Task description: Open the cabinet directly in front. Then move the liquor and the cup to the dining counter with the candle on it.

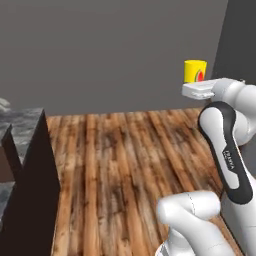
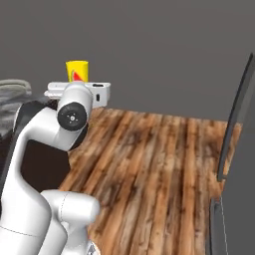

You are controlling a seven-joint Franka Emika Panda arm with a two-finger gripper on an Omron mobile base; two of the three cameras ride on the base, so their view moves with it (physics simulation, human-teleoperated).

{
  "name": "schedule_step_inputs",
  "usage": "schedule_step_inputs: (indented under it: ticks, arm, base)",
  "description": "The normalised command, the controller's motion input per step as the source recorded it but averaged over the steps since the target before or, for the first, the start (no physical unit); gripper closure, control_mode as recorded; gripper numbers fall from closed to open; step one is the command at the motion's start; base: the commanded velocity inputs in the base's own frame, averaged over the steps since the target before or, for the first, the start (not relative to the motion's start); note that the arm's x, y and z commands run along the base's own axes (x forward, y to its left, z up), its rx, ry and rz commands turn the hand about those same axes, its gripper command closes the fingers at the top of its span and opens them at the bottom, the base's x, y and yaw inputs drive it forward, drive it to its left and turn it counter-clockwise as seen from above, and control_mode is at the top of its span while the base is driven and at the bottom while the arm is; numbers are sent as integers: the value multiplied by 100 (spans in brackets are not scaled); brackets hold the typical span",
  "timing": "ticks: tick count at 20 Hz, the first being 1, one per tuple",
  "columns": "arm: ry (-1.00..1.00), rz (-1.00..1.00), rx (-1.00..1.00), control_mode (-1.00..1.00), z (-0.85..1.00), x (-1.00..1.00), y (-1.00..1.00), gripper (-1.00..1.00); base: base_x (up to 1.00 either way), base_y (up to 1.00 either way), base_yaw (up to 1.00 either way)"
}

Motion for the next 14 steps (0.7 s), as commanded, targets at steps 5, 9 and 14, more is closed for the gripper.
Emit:
schedule_step_inputs:
  ticks: [5, 9, 14]
  arm:
    - [0, 0, 0, 100, 0, 0, 0, 100]
    - [0, 0, 0, 100, 0, 0, 0, 100]
    - [0, 0, 0, 100, 0, 0, 0, 100]
  base:
    - [100, -46, -1]
    - [100, -1, 5]
    - [100, 0, 7]
